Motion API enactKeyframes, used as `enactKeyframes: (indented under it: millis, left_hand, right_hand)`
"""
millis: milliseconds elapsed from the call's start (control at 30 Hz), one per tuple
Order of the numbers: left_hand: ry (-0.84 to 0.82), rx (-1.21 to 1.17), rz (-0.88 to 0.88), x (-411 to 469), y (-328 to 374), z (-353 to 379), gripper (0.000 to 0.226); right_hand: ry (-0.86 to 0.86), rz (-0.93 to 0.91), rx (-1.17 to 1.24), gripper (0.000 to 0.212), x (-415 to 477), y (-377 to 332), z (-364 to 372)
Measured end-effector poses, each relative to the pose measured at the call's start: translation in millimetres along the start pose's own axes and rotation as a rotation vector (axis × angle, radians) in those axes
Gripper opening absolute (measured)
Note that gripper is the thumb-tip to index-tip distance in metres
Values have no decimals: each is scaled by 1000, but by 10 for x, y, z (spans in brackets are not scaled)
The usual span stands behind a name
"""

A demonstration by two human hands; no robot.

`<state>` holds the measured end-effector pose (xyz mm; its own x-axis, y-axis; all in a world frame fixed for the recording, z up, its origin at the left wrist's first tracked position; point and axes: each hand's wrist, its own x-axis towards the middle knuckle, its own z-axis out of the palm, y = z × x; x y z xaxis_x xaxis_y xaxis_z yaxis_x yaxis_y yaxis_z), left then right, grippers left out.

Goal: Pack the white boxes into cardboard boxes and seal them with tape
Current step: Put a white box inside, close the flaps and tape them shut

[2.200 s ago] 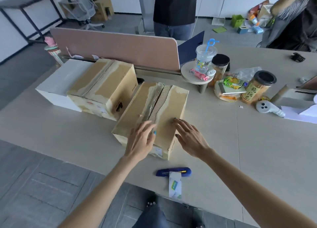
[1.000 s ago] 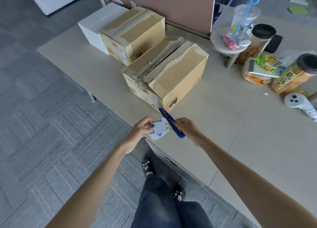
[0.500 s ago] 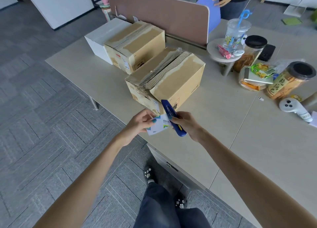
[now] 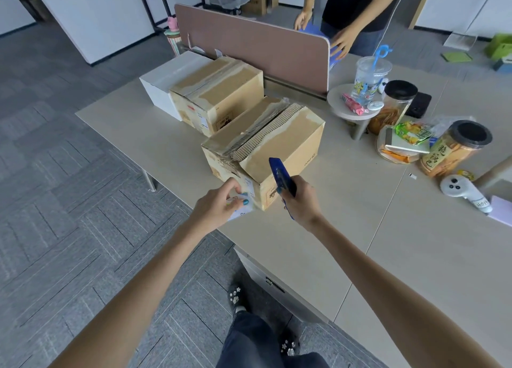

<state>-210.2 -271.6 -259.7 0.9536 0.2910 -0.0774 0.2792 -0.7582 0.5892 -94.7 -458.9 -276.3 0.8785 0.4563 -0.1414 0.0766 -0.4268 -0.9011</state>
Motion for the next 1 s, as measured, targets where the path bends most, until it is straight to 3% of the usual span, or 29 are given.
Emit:
enactKeyframes:
  millis: [133,300,467,700,833,1000]
  left_hand:
    - [45,194,-46,42,-9,-67,22]
    - [-54,-360,-46,137,26,-194,25]
    - [-82,-477,46,345,131,-377,32]
    - [73,-78,170,896,270,-592,49]
    - [200,188,156,1262,334,-638,39]
    - [266,261,53,1736,416,-644,24]
  right_hand:
    - [0,-37,-43,14,35,-61,-26]
    - [23,-21,-42,18,215,-126,-158]
    - [51,-48,-38,21,504,-298,-332]
    - [48,-43,17,20,1098,-506,-534]
    - [88,-75,29,11,1478,-555,-624]
    - [83,-101,-41,11,1966,-603,-745]
